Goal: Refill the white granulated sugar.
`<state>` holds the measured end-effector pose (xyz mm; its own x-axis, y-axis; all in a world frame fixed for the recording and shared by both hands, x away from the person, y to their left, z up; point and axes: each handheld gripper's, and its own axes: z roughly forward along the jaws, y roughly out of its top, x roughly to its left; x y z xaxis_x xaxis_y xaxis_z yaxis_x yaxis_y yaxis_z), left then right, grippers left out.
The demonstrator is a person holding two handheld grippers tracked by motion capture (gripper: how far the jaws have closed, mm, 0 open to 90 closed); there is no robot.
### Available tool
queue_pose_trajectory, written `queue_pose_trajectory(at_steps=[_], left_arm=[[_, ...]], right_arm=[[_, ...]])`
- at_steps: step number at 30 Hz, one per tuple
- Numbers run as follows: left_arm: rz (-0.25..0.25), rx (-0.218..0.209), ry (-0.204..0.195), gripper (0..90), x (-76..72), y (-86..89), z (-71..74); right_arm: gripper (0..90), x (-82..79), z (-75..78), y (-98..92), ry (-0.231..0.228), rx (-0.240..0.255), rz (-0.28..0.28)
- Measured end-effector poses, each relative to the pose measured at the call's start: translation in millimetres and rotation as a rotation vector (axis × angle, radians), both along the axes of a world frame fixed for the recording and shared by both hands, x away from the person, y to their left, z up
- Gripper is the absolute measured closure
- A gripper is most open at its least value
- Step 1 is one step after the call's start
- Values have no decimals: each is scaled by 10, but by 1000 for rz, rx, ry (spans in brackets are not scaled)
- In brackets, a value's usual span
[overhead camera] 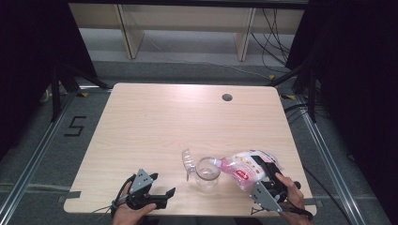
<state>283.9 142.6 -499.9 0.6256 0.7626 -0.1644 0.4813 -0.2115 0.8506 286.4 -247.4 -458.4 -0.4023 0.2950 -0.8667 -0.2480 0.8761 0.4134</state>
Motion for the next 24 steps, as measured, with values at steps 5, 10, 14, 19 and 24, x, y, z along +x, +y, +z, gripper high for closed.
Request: queue_pose_trajectory(at_steps=[5, 10, 14, 19, 24], left_arm=[[6, -4, 0, 154, -3, -13, 0], [0, 1, -1, 154, -2, -15, 0], [-2, -4, 2, 154, 2, -10, -3], [-5, 0, -1, 154, -2, -13, 1], [-6, -2, 1, 154, -3, -14, -1]], right_arm=[[517, 11, -17, 3, -11, -14, -6], [518, 13, 3, 9, -42, -58, 1], [519, 15, -28, 22, -47, -58, -8], [520, 26, -55, 56, -58, -94, -12], [521, 32, -75, 71, -58, -126, -15]])
